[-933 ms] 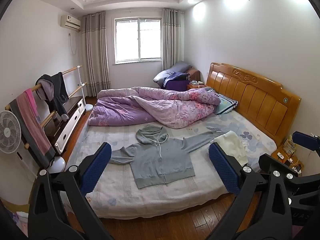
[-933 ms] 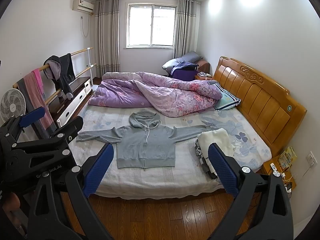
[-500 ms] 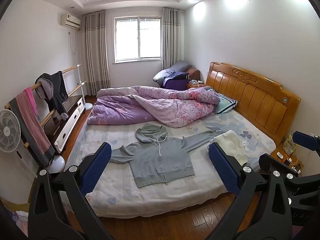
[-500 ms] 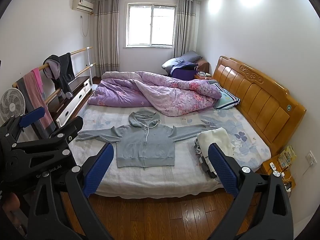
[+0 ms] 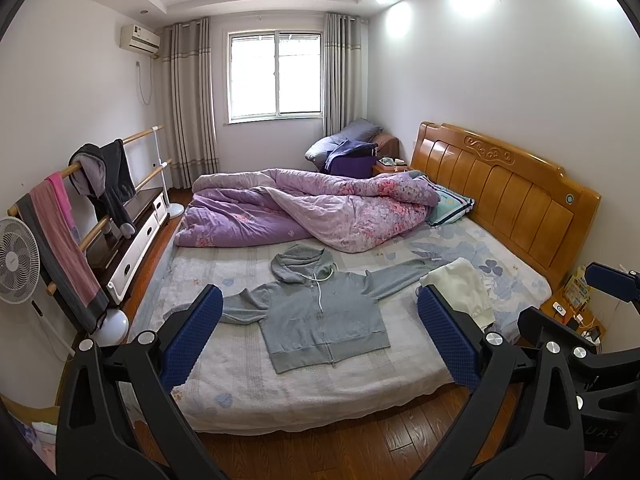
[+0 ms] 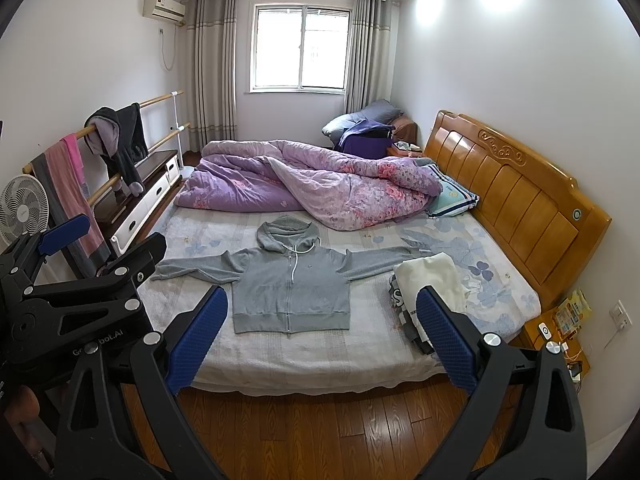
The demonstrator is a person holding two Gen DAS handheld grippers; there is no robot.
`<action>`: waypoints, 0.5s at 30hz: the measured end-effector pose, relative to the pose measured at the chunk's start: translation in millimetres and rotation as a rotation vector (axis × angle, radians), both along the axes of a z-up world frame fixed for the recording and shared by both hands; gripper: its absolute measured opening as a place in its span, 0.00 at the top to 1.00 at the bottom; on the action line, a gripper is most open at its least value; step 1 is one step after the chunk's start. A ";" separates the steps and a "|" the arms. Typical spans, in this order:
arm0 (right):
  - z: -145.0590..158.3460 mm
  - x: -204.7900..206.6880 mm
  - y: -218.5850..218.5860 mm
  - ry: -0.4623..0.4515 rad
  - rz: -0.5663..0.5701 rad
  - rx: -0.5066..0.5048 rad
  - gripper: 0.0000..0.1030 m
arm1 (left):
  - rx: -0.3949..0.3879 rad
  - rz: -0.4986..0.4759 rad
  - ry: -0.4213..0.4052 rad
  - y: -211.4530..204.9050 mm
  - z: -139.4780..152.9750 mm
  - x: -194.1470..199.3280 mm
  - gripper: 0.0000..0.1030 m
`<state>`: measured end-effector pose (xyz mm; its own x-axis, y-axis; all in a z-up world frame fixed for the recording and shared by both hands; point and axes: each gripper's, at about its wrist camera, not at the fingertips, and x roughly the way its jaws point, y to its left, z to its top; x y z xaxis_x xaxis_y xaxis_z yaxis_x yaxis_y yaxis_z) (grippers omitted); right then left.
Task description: Fold large clothes
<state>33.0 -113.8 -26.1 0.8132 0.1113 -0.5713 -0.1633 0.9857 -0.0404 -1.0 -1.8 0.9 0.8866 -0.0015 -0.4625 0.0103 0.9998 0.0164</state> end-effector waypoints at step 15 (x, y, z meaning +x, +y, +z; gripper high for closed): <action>-3.5 2.3 9.7 0.002 0.000 -0.002 0.11 | 0.001 0.003 0.008 -4.7 -9.8 3.6 0.05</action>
